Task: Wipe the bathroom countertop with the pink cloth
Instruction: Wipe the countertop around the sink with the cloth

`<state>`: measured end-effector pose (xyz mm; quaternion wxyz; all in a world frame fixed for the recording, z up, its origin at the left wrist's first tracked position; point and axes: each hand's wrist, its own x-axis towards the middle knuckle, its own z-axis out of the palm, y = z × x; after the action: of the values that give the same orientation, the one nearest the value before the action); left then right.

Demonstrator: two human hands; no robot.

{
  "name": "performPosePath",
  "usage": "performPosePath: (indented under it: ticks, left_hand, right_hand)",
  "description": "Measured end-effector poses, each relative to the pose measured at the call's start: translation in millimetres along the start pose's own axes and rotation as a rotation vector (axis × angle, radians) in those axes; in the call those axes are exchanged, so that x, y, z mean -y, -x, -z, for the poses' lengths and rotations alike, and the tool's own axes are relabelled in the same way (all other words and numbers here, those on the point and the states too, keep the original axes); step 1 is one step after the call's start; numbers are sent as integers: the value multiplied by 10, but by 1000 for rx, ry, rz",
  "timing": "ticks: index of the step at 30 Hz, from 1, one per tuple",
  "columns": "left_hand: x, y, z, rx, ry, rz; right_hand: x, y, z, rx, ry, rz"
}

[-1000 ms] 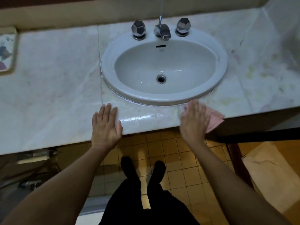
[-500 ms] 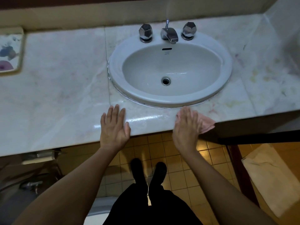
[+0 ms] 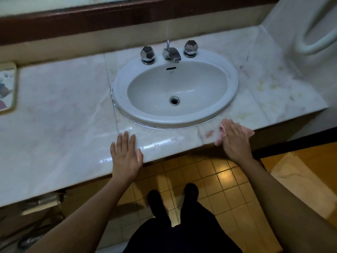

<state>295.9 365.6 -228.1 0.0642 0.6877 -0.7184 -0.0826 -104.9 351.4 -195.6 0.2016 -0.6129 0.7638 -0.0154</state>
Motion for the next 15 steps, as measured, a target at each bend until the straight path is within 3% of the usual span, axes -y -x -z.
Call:
performPosePath:
  ticks: [4,8,11,15]
  left_hand:
    - [-365,-101,103,-36,45,-112]
    - [-1227,-308,134,-56,167,-255]
    - [-1708,-470,27,-29,169,-379]
    - [-2220,-562,-240,68,102,-516]
  right_hand:
    - [310,-249,62,18,-38,-129]
    - [486,108,-127,50,17,145]
    - [36,96,57,54,45,219]
    - [-885,-376,445,-37,31,56]
